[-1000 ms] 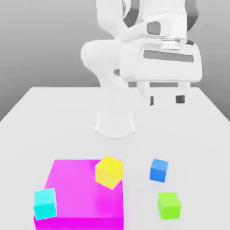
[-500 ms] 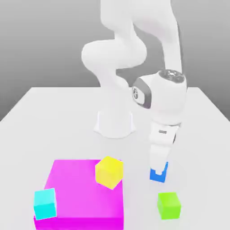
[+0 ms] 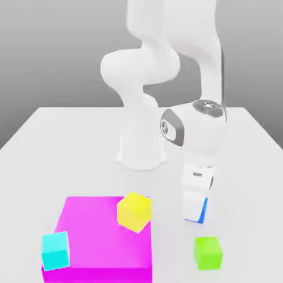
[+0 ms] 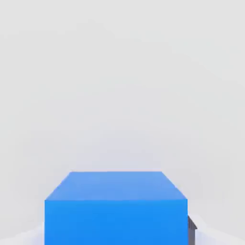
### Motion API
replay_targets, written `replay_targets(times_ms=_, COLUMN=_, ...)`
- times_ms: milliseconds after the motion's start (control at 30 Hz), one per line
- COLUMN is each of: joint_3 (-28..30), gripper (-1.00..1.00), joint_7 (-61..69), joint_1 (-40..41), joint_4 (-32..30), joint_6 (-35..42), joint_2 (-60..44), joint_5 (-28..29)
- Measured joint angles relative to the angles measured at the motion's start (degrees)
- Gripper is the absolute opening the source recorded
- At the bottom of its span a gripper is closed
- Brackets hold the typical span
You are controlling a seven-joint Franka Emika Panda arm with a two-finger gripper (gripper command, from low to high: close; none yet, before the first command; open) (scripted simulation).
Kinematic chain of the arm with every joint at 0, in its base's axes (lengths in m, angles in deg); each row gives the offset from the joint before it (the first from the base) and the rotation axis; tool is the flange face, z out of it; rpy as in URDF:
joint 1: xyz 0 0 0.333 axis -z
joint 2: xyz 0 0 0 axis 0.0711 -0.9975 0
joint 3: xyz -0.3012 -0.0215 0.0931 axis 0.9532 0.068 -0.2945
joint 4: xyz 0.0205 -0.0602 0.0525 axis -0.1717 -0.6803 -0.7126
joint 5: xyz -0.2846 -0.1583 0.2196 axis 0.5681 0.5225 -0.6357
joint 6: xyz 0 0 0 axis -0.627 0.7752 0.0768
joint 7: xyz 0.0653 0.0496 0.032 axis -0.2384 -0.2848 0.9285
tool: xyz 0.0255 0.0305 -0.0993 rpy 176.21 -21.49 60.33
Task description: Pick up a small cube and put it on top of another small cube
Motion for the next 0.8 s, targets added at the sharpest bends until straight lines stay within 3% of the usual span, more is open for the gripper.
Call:
replay_targets(times_ms=333, joint_3=-0.6, gripper=-1.00, joint_7=1.7, joint_1=1.3, joint_4=-2.1, joint_6=11.1, joint_2=12.8, joint_5=-3.1)
replay_targets(times_ms=800, joint_3=6.6, gripper=-1.00, joint_7=-21.8, joint_1=17.4, joint_4=9.6, joint_6=35.6, joint_2=25.8, joint_5=-0.5)
